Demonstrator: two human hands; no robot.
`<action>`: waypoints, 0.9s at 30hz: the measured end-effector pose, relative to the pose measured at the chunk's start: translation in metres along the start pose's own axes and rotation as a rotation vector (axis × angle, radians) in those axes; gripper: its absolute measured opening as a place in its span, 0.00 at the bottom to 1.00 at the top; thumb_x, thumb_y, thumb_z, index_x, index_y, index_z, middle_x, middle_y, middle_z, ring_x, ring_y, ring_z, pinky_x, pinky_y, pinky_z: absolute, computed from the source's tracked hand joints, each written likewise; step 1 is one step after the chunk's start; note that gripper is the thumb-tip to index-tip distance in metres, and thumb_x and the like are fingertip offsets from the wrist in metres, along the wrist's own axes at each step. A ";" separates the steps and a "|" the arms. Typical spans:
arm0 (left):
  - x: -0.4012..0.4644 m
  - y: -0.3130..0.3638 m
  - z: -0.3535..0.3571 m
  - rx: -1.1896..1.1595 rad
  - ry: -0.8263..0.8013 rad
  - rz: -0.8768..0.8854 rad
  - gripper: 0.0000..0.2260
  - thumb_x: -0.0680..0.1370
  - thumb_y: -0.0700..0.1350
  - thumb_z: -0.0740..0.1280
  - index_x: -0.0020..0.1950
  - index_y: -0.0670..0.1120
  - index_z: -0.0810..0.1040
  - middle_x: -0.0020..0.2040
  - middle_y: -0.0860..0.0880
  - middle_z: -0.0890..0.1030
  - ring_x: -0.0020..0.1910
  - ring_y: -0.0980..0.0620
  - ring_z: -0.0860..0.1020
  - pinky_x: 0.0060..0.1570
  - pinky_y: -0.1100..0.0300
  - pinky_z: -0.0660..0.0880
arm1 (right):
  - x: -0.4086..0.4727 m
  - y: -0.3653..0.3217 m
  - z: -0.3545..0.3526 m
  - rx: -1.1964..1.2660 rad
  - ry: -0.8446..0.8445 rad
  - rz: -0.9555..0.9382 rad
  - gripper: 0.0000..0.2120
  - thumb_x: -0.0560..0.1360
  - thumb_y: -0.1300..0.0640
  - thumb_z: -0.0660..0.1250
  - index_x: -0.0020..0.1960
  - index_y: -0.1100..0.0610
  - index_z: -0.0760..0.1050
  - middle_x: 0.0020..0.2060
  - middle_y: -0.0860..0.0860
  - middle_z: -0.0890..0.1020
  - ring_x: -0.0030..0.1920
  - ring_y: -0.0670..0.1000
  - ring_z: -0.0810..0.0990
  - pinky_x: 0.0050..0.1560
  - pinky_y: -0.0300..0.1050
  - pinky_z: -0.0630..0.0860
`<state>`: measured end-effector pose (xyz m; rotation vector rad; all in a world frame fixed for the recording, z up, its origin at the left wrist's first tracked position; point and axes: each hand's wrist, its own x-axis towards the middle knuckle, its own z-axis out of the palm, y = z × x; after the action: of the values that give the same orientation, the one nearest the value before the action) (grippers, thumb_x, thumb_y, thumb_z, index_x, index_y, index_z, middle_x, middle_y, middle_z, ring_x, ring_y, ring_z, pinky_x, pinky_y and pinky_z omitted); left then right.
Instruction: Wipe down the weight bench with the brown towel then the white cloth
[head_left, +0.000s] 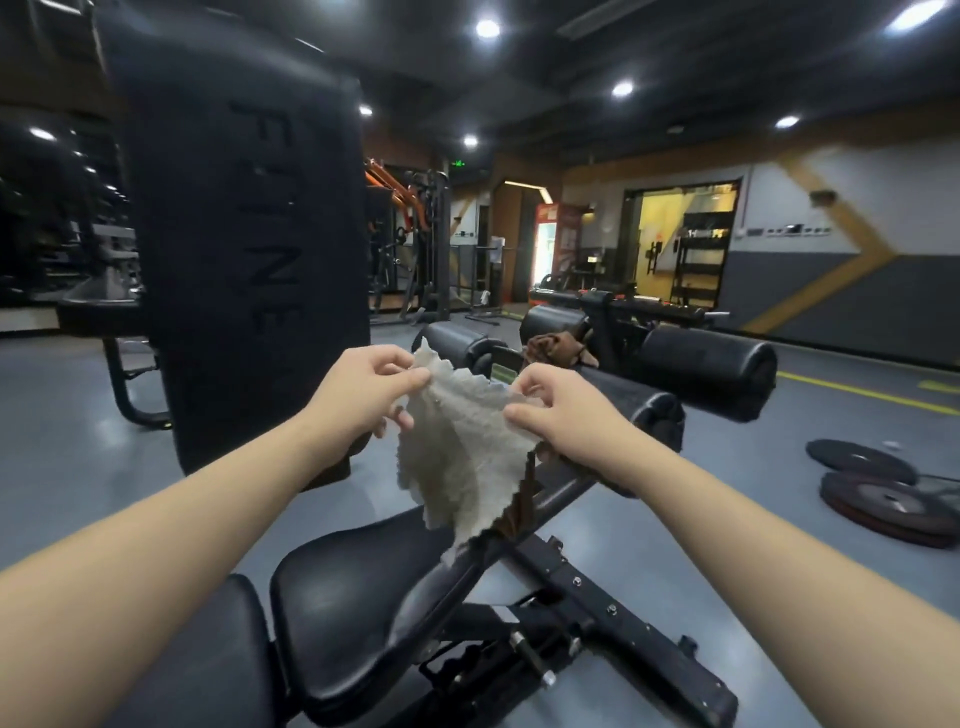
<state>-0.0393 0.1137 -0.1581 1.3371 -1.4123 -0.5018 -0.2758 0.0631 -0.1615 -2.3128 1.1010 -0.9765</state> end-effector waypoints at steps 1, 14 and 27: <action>0.009 0.003 0.008 -0.042 -0.003 -0.012 0.06 0.79 0.44 0.70 0.50 0.41 0.81 0.41 0.47 0.83 0.32 0.47 0.83 0.23 0.62 0.70 | 0.007 0.003 -0.010 0.004 0.018 0.008 0.04 0.78 0.53 0.70 0.51 0.51 0.77 0.40 0.49 0.82 0.34 0.47 0.78 0.38 0.47 0.76; 0.127 0.038 0.165 -0.262 -0.135 -0.030 0.04 0.79 0.42 0.69 0.51 0.44 0.81 0.50 0.44 0.85 0.50 0.45 0.85 0.53 0.48 0.82 | 0.047 0.088 -0.111 -0.135 0.342 0.244 0.04 0.80 0.59 0.64 0.49 0.51 0.75 0.40 0.52 0.82 0.33 0.49 0.76 0.27 0.40 0.72; 0.106 0.008 0.188 0.180 -0.319 0.400 0.11 0.77 0.43 0.70 0.58 0.52 0.75 0.62 0.50 0.67 0.63 0.51 0.71 0.64 0.54 0.72 | 0.055 0.162 -0.101 -0.371 0.408 0.569 0.05 0.78 0.54 0.66 0.49 0.56 0.73 0.41 0.53 0.77 0.39 0.54 0.78 0.37 0.51 0.76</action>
<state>-0.1854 -0.0450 -0.1720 1.1014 -1.9734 -0.3337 -0.4081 -0.0846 -0.1674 -1.8862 2.1128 -1.0949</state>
